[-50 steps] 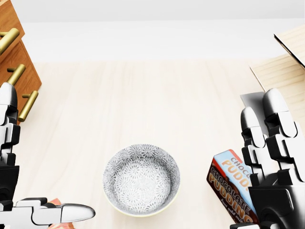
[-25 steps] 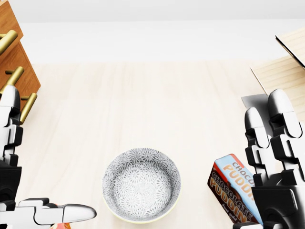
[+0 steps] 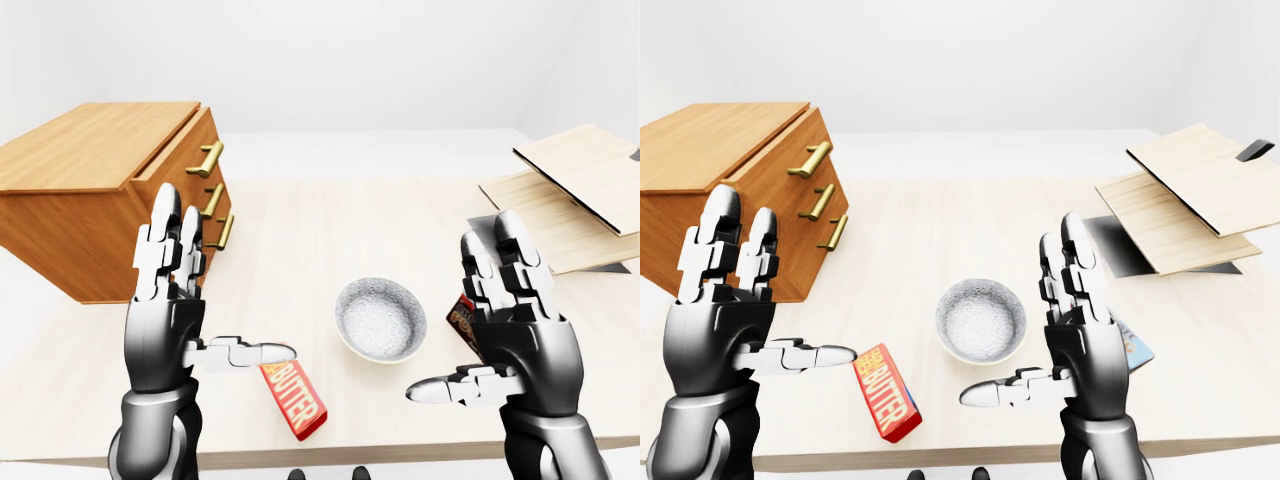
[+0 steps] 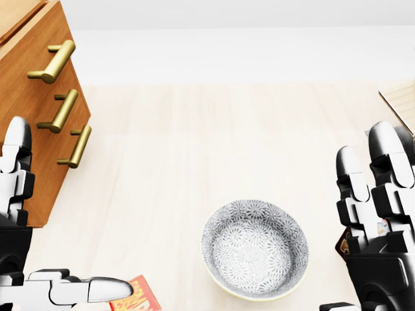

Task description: Close the top drawer of the cabinet and put the bowl on top of it.

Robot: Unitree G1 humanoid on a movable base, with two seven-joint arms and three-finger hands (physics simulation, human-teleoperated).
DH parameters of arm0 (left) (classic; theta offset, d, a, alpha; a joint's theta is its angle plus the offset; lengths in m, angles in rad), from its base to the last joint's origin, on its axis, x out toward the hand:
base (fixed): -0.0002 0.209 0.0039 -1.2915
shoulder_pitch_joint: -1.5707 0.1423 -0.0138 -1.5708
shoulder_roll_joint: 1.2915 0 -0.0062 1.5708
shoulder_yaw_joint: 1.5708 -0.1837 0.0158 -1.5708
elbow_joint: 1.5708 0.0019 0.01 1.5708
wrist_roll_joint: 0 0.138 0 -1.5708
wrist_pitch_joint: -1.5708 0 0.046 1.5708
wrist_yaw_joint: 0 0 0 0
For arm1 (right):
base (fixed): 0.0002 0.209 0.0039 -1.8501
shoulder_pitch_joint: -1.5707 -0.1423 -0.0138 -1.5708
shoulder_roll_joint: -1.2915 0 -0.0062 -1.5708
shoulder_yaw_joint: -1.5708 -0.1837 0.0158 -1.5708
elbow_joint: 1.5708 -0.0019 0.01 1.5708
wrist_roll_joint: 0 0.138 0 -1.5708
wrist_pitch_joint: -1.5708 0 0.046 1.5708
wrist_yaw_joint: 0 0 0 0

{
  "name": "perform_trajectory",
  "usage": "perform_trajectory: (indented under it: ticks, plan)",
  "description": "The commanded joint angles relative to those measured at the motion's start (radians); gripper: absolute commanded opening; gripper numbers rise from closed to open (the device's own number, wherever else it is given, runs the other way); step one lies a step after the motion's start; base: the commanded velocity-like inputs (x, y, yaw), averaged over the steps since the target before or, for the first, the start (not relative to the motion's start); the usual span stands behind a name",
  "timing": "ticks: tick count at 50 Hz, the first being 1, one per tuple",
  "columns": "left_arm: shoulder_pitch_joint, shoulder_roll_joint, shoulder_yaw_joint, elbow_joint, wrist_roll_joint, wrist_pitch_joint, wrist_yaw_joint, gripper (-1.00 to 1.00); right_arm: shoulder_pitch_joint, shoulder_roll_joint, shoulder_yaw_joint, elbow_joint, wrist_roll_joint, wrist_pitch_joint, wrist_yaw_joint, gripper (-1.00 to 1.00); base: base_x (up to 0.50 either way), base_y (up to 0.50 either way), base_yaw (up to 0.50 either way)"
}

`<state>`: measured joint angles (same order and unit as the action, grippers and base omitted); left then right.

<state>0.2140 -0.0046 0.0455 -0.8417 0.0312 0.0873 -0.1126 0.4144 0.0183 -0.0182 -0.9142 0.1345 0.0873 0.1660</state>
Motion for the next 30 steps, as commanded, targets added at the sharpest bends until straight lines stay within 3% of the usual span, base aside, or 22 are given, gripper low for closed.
perform_trajectory:
  ticks: [1, 6, 30]
  plan:
    - [0.002, 0.0, 0.0, 0.001, 0.0, 0.0, -0.002, 1.0, 0.004, 0.001, 0.002, -0.002, -0.001, 0.0, 0.001, 1.0, 0.0, 0.35, 0.0]
    - [0.003, 0.0, -0.002, 0.003, 0.002, 0.0, -0.003, 1.0, 0.008, 0.004, -0.003, -0.005, 0.01, 0.0, 0.002, 1.0, 0.0, 0.34, 0.0]
    - [-0.055, 0.009, -0.002, 0.107, 0.018, 0.0, 0.009, 1.0, 0.004, 0.007, -0.022, -0.005, 0.045, 0.0, 0.023, 1.0, 0.0, 0.0, 0.0]
